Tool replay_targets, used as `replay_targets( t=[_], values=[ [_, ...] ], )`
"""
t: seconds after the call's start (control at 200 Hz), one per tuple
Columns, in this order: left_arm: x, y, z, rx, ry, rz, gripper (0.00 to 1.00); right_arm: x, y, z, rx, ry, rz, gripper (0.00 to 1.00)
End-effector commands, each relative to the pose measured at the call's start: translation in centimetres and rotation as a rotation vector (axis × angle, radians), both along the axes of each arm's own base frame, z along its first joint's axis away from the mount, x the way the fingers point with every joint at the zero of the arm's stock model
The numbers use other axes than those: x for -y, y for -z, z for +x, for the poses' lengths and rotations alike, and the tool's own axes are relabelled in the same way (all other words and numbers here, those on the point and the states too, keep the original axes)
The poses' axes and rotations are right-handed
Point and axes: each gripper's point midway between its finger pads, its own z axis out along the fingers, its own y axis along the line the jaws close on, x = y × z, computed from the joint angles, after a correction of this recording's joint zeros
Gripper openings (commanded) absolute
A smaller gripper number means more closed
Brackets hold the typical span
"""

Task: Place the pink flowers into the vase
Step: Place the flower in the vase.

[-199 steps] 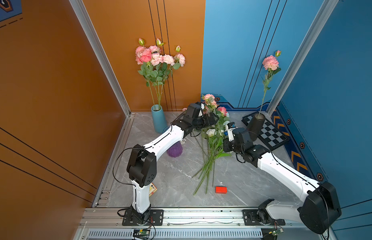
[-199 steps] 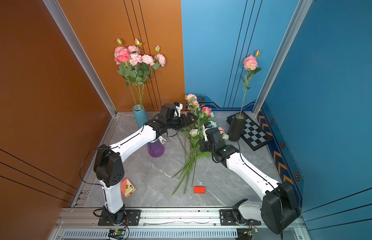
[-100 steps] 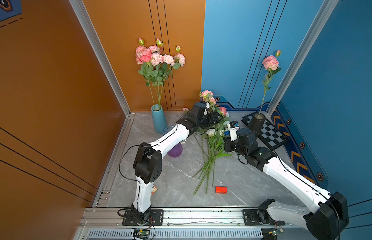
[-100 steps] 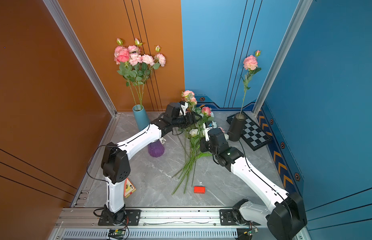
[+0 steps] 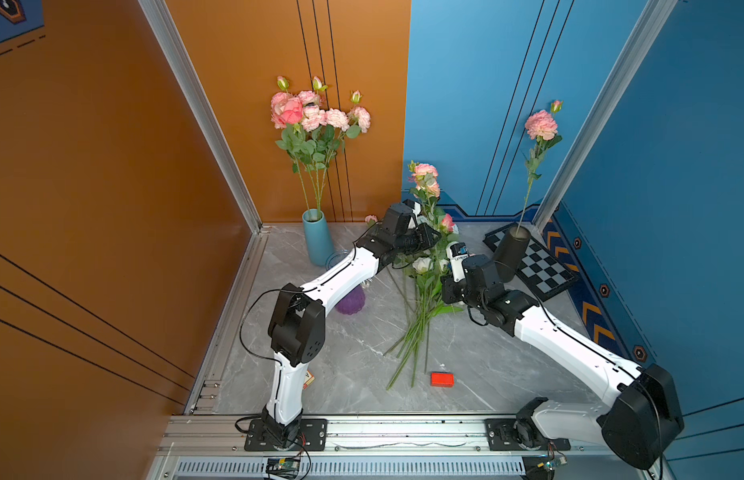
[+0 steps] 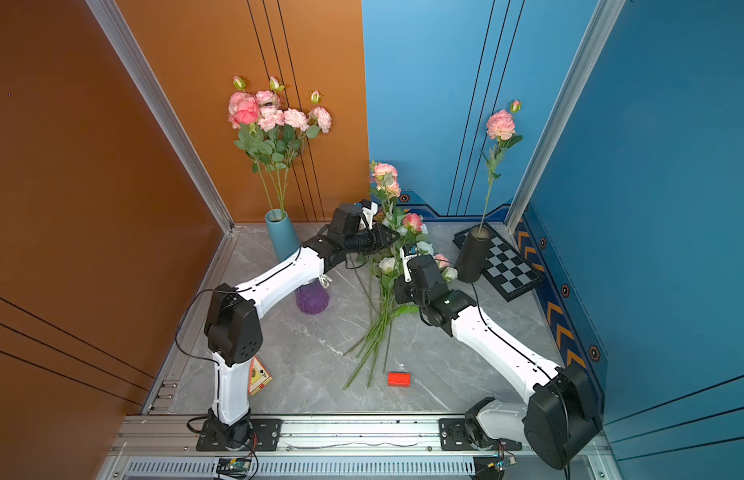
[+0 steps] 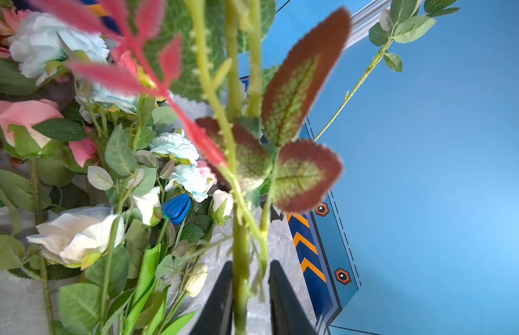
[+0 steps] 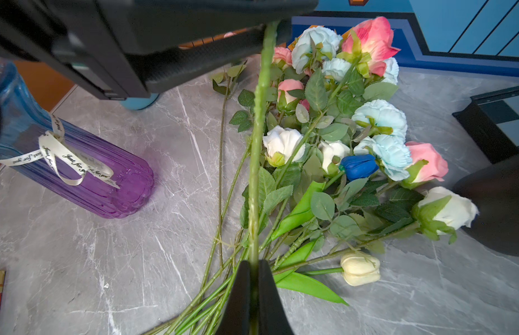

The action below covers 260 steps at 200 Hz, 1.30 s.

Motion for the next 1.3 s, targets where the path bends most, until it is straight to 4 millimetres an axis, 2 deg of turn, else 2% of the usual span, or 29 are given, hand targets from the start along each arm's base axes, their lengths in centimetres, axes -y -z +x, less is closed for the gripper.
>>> replay_targets(
  t=[0.0, 0.1, 0.175, 0.24, 0.3, 0.345, 0.42, 0.496, 0.606, 0.711, 0.831, 1.031, 1.296],
  values=[
    [0.5, -2.6, -0.9, 0.063, 0.062, -0.049, 0.14, -1.3, -2.2, 0.6, 0.035, -0.023, 0.052, 0.02],
    [0.4, -2.9, -0.8, 0.080, 0.066, -0.047, 0.00, -1.1, -2.3, 0.7, 0.034, -0.016, 0.049, 0.03],
    [0.0, -3.0, -0.5, 0.093, 0.064, -0.041, 0.00, -0.8, -2.4, 0.7, 0.029, -0.010, 0.045, 0.07],
    [-0.5, -3.1, -0.3, 0.114, 0.058, -0.028, 0.00, -0.1, -2.6, 0.7, 0.030, 0.002, 0.042, 0.23],
    [-1.2, -3.2, 0.0, 0.135, 0.045, -0.012, 0.00, 0.5, -3.0, 0.7, 0.028, 0.009, 0.044, 0.19],
    [-1.6, -3.3, 0.1, 0.155, 0.037, 0.003, 0.00, 1.2, -3.3, 0.9, 0.029, 0.021, 0.040, 0.21],
    [-2.3, -3.3, 0.3, 0.194, 0.026, 0.038, 0.00, 2.6, -4.3, 1.2, 0.039, 0.056, 0.041, 0.45],
    [-2.6, -3.3, 0.1, 0.232, 0.023, 0.071, 0.00, 4.2, -5.9, 1.8, 0.063, 0.103, 0.064, 0.65],
    [-2.4, -3.5, -0.8, 0.304, 0.034, 0.107, 0.00, 5.9, -8.5, 3.0, 0.081, 0.146, 0.149, 0.79],
    [-1.5, -3.9, -2.2, 0.389, 0.051, 0.149, 0.00, 5.6, -10.5, 4.2, 0.075, 0.129, 0.231, 0.90],
    [-0.5, -4.5, -3.7, 0.479, 0.071, 0.181, 0.00, 5.0, -12.3, 5.4, 0.088, 0.108, 0.274, 0.93],
    [0.2, -5.7, -5.5, 0.573, 0.087, 0.214, 0.00, 3.7, -13.8, 7.4, 0.076, 0.068, 0.349, 0.91],
    [0.5, -5.8, -6.3, 0.585, 0.103, 0.211, 0.00, 2.9, -13.6, 8.9, 0.054, 0.059, 0.387, 0.79]
  ],
)
